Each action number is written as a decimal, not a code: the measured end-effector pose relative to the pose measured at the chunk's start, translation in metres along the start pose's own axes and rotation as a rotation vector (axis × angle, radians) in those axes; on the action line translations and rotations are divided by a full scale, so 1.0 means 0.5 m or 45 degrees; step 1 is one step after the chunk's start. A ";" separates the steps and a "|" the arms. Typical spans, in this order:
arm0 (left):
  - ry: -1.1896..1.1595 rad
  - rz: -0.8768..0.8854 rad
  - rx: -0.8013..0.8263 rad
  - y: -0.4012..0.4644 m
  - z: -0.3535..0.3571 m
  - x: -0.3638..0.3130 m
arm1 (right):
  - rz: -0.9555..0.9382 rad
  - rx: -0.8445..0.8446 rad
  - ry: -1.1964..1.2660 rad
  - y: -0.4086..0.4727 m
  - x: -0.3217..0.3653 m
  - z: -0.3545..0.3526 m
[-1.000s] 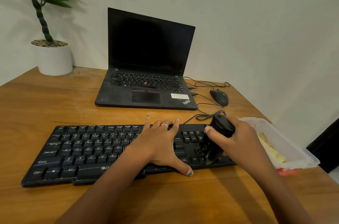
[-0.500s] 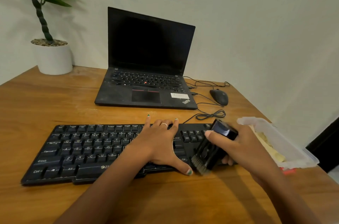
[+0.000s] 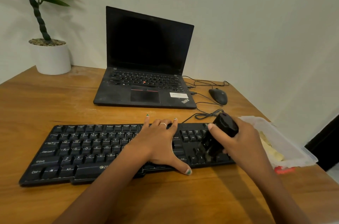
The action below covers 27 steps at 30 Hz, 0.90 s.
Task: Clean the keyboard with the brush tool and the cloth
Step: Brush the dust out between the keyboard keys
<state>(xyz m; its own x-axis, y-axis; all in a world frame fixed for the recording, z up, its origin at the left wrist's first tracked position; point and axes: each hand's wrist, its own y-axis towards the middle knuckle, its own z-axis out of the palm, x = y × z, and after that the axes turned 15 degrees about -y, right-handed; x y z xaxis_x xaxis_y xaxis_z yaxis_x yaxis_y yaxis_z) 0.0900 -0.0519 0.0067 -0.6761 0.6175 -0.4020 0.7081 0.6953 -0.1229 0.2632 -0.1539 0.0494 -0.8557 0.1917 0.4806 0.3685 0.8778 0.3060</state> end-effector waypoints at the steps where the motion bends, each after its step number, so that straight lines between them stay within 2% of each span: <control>1: -0.001 -0.002 0.000 -0.001 0.000 -0.001 | 0.003 0.031 0.022 -0.001 0.001 -0.004; 4: 0.001 0.001 0.000 -0.001 -0.001 0.000 | 0.061 0.197 -0.003 0.012 -0.001 -0.026; 9: 0.001 -0.009 0.006 -0.001 -0.001 -0.002 | -0.062 -0.005 -0.029 -0.002 0.011 0.001; 13: -0.001 -0.006 0.006 0.001 -0.001 -0.001 | 0.036 0.287 -0.038 0.014 0.013 -0.033; 18: 0.003 -0.005 0.005 -0.001 -0.001 -0.002 | -0.027 -0.010 -0.068 -0.006 0.009 0.004; 22: 0.004 0.001 -0.002 -0.001 -0.001 -0.002 | 0.033 0.092 -0.106 0.013 -0.002 -0.028; 25: 0.005 -0.002 0.003 -0.001 -0.001 -0.003 | -0.036 -0.073 -0.145 0.015 0.000 -0.013; 27: -0.002 -0.004 0.007 -0.002 -0.002 -0.003 | -0.086 -0.021 -0.066 0.006 0.008 0.004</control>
<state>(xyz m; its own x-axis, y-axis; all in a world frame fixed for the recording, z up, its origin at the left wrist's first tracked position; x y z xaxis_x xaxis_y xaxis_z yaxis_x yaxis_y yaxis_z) 0.0902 -0.0531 0.0081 -0.6780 0.6148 -0.4028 0.7071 0.6953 -0.1290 0.2602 -0.1499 0.0507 -0.8961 0.1553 0.4157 0.3151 0.8823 0.3497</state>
